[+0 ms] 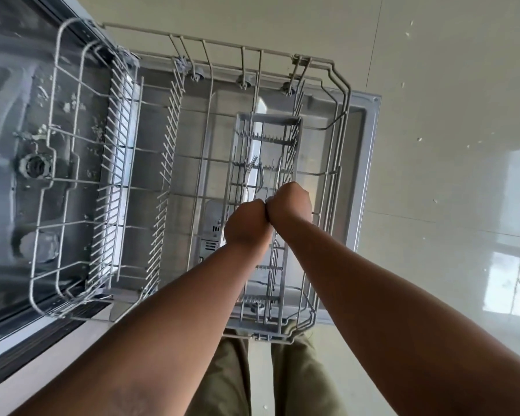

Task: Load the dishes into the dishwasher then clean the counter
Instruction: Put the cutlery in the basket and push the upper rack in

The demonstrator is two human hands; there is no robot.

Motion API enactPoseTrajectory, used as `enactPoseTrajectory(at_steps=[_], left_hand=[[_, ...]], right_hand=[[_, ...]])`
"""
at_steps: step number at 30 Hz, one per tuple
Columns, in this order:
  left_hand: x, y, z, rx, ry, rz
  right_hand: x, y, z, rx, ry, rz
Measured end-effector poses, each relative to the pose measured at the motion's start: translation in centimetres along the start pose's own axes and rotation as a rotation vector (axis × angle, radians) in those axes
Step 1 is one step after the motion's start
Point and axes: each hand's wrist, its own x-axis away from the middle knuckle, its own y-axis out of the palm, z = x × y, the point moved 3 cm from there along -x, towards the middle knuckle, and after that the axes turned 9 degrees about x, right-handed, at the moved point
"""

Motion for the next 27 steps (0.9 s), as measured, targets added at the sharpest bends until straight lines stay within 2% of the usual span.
enactPoseTrajectory(at_steps=[4, 9, 17, 27], left_hand=[[0.2, -0.1, 0.0, 0.001, -0.031, -0.009], [0.6, 0.5, -0.8, 0.072, 0.020, -0.022], [0.0, 0.0, -0.9, 0.113, 0.058, -0.023], [-0.4, -0.2, -1.0, 0.115, 0.082, -0.003]], right_hand=[[-0.1, 0.4, 0.0, 0.001, -0.017, -0.007], [0.3, 1.3, 0.3, 0.012, -0.064, -0.005], [-0.6, 0.9, -0.4, -0.061, 0.029, 0.041], [-1.1, 0.5, -0.8, -0.062, 0.037, 0.079]])
